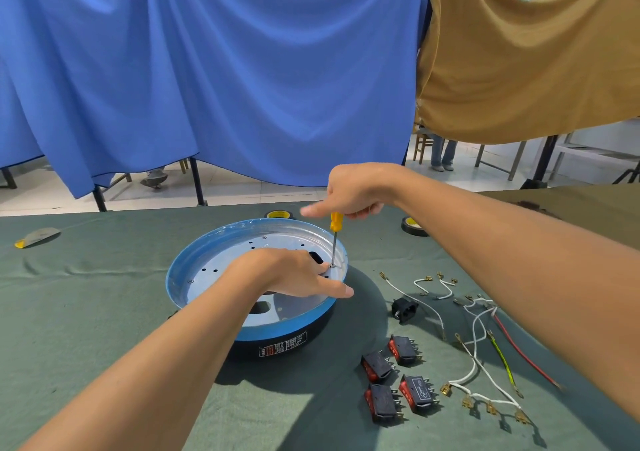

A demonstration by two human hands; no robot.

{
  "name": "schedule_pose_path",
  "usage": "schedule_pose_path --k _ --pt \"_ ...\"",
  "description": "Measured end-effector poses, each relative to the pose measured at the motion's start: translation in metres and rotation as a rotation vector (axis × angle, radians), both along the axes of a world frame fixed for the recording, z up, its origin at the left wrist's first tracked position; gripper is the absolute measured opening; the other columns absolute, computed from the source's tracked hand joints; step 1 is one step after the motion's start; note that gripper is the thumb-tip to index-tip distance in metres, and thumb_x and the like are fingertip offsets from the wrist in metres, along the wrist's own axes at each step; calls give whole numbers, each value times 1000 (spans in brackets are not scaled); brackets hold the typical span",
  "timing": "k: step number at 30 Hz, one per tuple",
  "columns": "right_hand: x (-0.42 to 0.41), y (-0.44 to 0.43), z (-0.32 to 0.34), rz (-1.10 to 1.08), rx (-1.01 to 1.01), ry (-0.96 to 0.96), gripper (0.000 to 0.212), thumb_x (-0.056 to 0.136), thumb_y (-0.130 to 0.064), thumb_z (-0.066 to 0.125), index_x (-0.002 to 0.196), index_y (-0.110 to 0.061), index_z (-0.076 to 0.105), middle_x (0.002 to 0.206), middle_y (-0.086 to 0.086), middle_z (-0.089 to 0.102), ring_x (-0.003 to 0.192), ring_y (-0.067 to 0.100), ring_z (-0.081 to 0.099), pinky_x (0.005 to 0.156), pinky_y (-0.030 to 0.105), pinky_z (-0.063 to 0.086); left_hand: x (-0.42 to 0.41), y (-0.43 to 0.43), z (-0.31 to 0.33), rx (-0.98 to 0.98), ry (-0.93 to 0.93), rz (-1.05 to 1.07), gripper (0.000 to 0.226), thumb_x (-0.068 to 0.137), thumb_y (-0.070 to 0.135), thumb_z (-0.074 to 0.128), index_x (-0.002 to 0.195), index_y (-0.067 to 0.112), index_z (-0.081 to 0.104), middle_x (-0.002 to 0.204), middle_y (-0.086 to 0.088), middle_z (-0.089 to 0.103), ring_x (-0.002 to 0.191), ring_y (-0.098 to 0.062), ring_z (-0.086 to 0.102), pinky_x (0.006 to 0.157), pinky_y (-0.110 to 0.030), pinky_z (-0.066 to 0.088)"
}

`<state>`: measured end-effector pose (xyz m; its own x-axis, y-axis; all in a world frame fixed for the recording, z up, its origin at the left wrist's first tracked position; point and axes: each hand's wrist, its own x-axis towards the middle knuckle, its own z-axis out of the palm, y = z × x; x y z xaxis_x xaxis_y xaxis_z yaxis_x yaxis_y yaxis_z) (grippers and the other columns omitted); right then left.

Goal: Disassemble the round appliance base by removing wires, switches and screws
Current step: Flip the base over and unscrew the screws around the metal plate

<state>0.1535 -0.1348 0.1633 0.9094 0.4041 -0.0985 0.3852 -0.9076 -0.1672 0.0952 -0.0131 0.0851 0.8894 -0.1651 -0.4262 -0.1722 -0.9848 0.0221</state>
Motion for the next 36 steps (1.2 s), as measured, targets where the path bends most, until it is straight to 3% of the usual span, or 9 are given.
schedule_pose_path --k 3,9,13,18,23,27,29,32,36 --pt "-3 3 2 -28 -93 -69 64 96 -56 38 54 -11 54 33 -5 47 25 10 36 38 19 34 0 0 0 -2 2 2 84 78 86 24 150 43 16 158 -1 23 141 -31 26 106 -45 28" --pt "-2 4 5 -1 -97 -60 32 85 -25 66 58 -10 58 36 -5 47 29 10 38 34 14 31 1 0 -1 -2 -4 0 84 78 85 24 150 42 17 157 -2 25 140 -30 27 104 -45 28" --pt "-1 2 6 1 20 41 12 80 -20 75 78 -11 67 60 1 52 52 14 44 38 17 35 2 1 -1 -6 0 8 85 76 87 25 150 45 16 158 -1 22 142 -30 24 107 -46 25" --pt "-2 6 0 -28 -97 -163 62 91 -61 47 54 -12 54 37 -6 51 41 14 47 49 24 40 2 1 -2 2 -5 -2 85 77 87 23 150 44 15 157 -2 23 141 -32 25 106 -47 27" --pt "-3 6 4 -22 -172 -150 38 87 -29 61 53 -13 54 28 -7 42 32 11 38 39 18 32 2 0 -2 5 -6 -2 84 78 86 22 150 43 15 158 -2 23 141 -31 25 106 -46 27" --pt "-4 4 7 22 -60 -18 16 84 -22 70 80 -8 64 60 4 51 53 18 43 43 21 36 1 0 -2 4 -6 3 84 78 86 22 150 43 15 157 -3 24 141 -31 26 106 -46 27" --pt "-4 3 6 20 -23 20 20 85 -26 71 88 -6 67 67 6 52 58 18 45 46 23 37 2 1 -2 4 -4 2 84 78 86 22 150 44 15 157 -3 23 141 -31 25 106 -46 26" --pt "-5 3 3 2 -78 -65 57 92 -55 52 58 -10 58 41 -2 51 38 13 42 43 22 36 1 1 -2 3 -3 0 85 77 86 22 150 44 15 158 -2 22 141 -31 25 106 -46 27" --pt "-5 4 4 -4 -207 -130 51 94 -39 50 52 -13 59 29 -9 44 27 7 37 37 18 32 2 1 -2 2 -5 5 85 77 87 23 150 45 15 157 -2 26 139 -31 29 105 -45 28"
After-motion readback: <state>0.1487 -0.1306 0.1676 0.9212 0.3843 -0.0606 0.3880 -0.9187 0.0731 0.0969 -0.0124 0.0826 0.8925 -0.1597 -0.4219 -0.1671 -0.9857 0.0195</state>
